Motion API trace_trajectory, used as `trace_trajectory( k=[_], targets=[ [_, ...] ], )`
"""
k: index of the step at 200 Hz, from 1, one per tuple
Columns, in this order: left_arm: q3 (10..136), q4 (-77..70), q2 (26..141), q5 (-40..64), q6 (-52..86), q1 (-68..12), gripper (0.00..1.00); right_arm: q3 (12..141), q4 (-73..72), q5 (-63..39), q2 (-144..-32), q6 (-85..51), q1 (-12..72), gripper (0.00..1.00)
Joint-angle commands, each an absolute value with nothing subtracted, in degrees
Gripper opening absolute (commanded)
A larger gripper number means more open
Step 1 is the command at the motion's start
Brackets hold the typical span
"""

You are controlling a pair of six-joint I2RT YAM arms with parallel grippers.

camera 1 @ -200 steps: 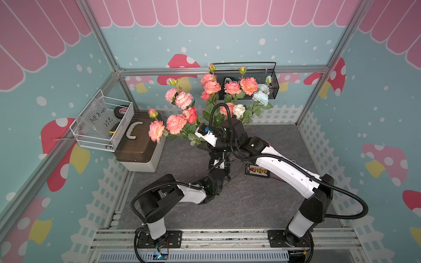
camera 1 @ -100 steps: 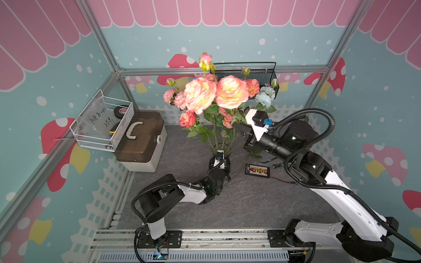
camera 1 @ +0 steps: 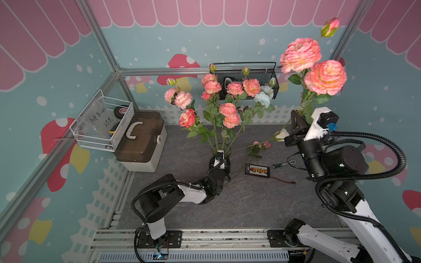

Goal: Pick out pink flowers from the vase
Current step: Place the flower at the center of the board.

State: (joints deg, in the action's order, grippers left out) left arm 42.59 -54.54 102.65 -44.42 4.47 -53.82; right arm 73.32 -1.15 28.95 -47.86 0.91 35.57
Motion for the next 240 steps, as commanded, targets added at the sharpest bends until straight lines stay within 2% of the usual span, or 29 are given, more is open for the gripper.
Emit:
trace_trajectory(
  k=[1, 36, 57, 80, 106, 132, 154, 189, 240],
  targets=[
    [40.69, -44.16, 106.17, -42.98, 7.33, -54.14, 0.00, 72.04, -0.80, 43.25, -46.05, -0.87, 33.45, 0.00],
    [40.61, -44.29, 106.17, -42.77, 7.47, -54.14, 0.00, 69.93, 7.81, 51.18, -46.55, -9.53, 29.98, 0.00],
    [40.69, -44.47, 106.17, -42.80, 7.38, -54.14, 0.00, 66.96, 12.03, 48.81, -46.62, -16.92, 25.79, 0.00],
    [40.69, -44.49, 106.17, -42.63, 7.29, -54.14, 0.00, 65.01, 17.74, 39.66, -48.19, -27.73, 18.34, 0.00],
    [40.61, -44.58, 106.04, -42.80, 7.20, -54.10, 0.00, 60.87, 17.96, 18.30, -51.62, -38.34, 9.48, 0.00],
    [40.87, -44.09, 106.09, -42.55, 7.29, -54.14, 0.00, 58.26, 13.67, 0.31, -58.04, -41.87, 7.49, 0.00],
    [40.78, -44.30, 105.95, -42.53, 7.59, -54.11, 0.00, 57.24, 9.09, -11.04, -64.30, -44.63, 7.41, 0.00],
    [40.43, -44.26, 105.65, -42.97, 7.75, -54.13, 0.00, 53.48, 0.11, -18.52, -72.70, -49.78, 7.44, 0.00],
    [40.52, -43.68, 105.62, -42.74, 7.84, -54.14, 0.00, 45.24, -17.53, -18.54, -82.74, -58.23, 7.80, 0.00]
  ],
)
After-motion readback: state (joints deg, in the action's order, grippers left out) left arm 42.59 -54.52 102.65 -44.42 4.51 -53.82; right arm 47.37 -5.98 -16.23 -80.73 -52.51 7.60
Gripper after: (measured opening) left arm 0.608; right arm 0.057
